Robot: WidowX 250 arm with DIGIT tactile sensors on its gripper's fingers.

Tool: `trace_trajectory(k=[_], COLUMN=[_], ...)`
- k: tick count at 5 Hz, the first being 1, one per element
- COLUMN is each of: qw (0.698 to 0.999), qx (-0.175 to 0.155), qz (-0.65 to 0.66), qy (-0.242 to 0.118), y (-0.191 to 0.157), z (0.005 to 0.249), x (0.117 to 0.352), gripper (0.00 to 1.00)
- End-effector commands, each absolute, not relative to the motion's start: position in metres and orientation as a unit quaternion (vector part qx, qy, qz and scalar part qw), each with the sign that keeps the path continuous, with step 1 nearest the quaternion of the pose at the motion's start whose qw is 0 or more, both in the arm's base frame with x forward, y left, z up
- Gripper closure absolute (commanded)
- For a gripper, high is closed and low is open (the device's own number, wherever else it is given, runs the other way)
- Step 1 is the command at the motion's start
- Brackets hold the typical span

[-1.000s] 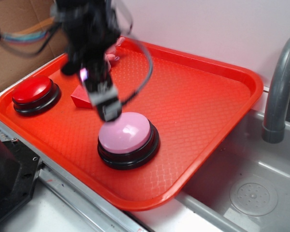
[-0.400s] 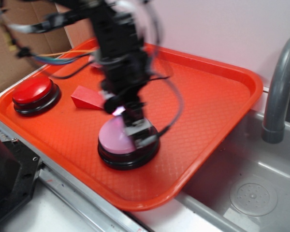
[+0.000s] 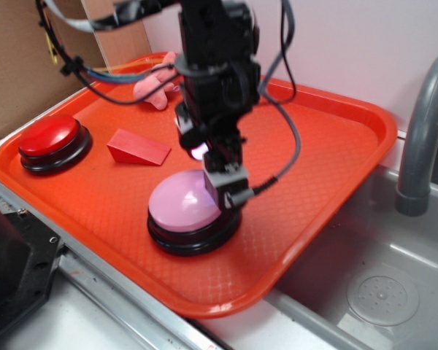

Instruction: Push the pink button.

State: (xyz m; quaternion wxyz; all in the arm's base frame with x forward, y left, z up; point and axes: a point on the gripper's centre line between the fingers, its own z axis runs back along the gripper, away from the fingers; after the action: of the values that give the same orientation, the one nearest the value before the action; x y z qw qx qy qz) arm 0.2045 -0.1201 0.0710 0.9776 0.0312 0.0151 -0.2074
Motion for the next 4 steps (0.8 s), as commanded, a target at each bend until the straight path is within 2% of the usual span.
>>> trace_trajectory(k=[1, 2, 4], qw=[0.986, 0.987, 0.987], qx=[0.01, 0.014, -0.005], qz=[-0.162, -0.156, -0.153], qy=[-0.022, -0.019, -0.039], y=[-0.1, -0.097, -0.083], z=[0.134, 0.14, 0.162], x=[0.198, 0.19, 0.179], gripper=[0.0, 0.0, 0.0])
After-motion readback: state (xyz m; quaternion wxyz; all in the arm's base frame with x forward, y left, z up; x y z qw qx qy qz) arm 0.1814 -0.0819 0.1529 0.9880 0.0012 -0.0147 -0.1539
